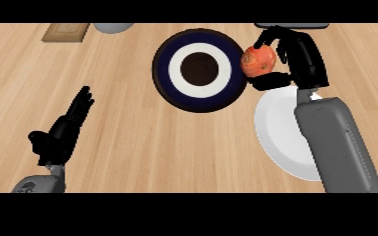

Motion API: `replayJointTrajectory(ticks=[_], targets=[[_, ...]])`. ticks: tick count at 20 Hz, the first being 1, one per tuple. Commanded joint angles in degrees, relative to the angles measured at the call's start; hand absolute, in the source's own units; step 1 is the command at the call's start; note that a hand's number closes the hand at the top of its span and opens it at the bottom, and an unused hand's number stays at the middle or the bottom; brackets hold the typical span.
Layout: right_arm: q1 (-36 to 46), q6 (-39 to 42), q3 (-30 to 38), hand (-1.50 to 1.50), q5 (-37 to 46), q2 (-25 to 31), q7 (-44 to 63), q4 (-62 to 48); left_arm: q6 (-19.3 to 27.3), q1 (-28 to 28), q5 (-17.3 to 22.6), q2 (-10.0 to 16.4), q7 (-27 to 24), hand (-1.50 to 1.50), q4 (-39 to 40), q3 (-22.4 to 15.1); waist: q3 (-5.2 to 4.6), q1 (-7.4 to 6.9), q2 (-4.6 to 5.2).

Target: Pick the squash from the plate and place it in the plate

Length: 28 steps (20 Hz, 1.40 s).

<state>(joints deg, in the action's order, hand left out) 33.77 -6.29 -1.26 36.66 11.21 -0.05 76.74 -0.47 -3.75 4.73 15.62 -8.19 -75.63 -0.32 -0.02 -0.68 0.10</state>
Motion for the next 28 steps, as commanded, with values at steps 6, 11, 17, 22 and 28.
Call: replayJointTrajectory(ticks=[6,11,17,22,28], targets=[[13.09,-6.03,-0.48,1.5,3.93,-8.02,-1.13,-19.07,-0.3,0.26,-1.29,-1.45,2.2,0.0,-1.47,0.21,0.02,0.0,0.0],[14.38,-18.45,-1.89,1.5,-6.45,-11.1,2.14,-25.09,1.05,-3.27,-2.44,-2.63,2.0,0.0,0.12,-0.4,0.05,-1.17,0.35],[24.32,-22.42,-0.61,-1.5,-10.05,-11.18,1.32,-43.19,0.09,-1.24,-2.85,-3.41,1.48,0.0,-0.94,-1.03,0.04,-1.93,0.54],[20.71,-22.86,3.77,-1.5,-20.38,-11.2,-8.24,-40.54,-1.19,-1.4,-2.38,-1.97,0.97,0.0,-0.31,0.52,0.07,-1.1,0.37],[18.19,-18.29,15.27,-1.5,-30.82,-9.66,-17.36,-38.14,-1.06,-0.99,-2.87,-2.3,-0.7,0.0,0.71,0.79,0.09,-0.32,0.48]])
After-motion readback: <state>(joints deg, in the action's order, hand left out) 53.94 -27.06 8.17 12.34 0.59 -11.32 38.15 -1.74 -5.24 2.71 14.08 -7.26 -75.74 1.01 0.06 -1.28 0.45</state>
